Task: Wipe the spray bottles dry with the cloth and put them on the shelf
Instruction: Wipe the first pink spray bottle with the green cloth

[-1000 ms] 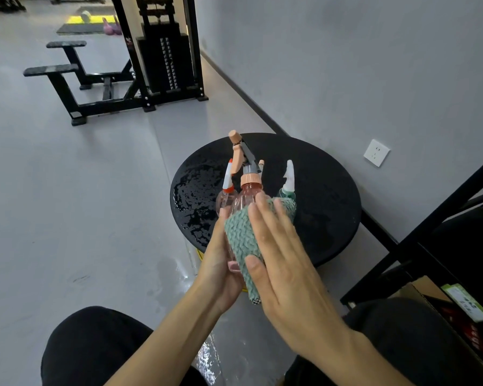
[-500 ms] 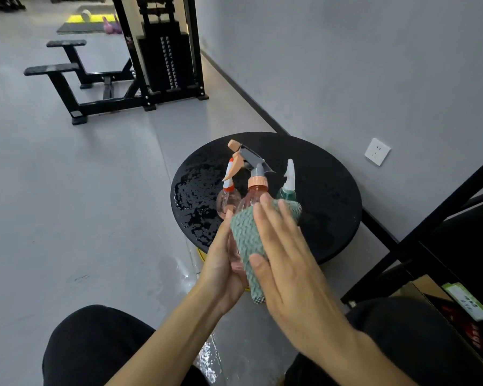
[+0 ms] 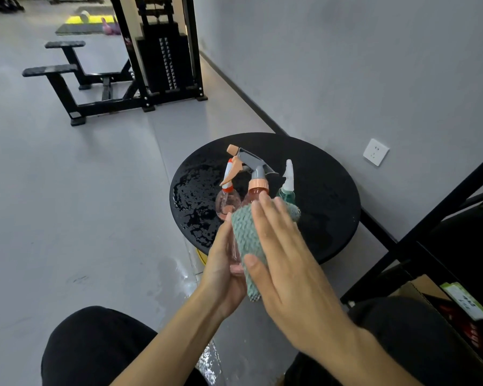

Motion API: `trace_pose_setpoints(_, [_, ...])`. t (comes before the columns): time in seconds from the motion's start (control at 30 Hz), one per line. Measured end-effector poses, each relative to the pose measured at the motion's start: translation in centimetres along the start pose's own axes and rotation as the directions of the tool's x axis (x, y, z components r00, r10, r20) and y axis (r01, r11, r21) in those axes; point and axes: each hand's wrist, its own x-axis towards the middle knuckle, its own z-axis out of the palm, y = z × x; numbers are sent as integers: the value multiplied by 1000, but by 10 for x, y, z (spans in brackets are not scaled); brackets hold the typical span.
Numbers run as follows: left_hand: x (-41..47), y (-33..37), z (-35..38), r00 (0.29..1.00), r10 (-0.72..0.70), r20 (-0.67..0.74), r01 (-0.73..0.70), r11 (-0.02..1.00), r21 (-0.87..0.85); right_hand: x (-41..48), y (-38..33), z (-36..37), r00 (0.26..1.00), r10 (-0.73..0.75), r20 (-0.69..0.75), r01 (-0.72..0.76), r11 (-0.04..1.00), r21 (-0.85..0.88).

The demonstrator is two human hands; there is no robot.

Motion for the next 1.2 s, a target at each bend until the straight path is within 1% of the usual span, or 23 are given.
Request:
trace_pose_setpoints(0.07, [1, -1, -2, 999, -3, -37, 5, 999, 33, -9, -2, 4, 1000, -15, -9, 15, 1000, -8])
trace_pose_setpoints(0.17, [1, -3, -2, 999, -17, -45, 20, 999, 51, 2, 3, 1, 1000, -6, -6, 6, 1000, -7])
trace_pose_setpoints(0.3, [-3, -8, 4, 999, -48, -8, 49, 993, 105, 34, 14, -12, 996, 84, -25, -80, 990, 117])
trace_pose_setpoints(0.33, [-3, -9, 3, 999, -47, -14, 49, 993, 103, 38, 15, -14, 996, 90, -23, -87, 989, 121])
trace_pose_setpoints(0.5, [0, -6, 2, 998, 32, -48, -31, 999, 39, 16, 2, -2, 999, 12, -44, -13, 1000, -10])
trace_pose_setpoints(0.63, [-4, -5, 5, 998, 52, -45, -51, 998, 36, -7, -5, 8, 998, -13, -63, 7, 996, -94])
trace_pose_setpoints(0.73, [-5, -10, 6, 998, 58, -22, -57, 996, 62, 5, -1, 1, 998, -7, -67, 4, 999, -38])
trace_pose_setpoints(0.83, [-5, -15, 7, 999, 20, -32, -18, 998, 57, 28, 8, -12, 995, 73, -65, -71, 997, 35])
trace_pose_setpoints(0.9, [-5, -15, 8, 999, 11, -43, -10, 999, 34, 33, 10, -14, 992, 98, -82, -98, 995, 14])
trace_pose_setpoints(1.03, [2, -7, 5, 998, 44, -55, -41, 998, 43, 11, -2, -2, 991, 72, -111, -79, 995, -59])
trace_pose_setpoints(1.13, [3, 0, 7, 994, 84, -65, -81, 996, 40, -9, -8, 11, 994, 47, -102, -51, 998, -30])
trace_pose_setpoints(1.2, [2, -1, 6, 994, 87, -70, -82, 994, 72, -11, -6, 16, 991, 32, -131, -30, 999, 12])
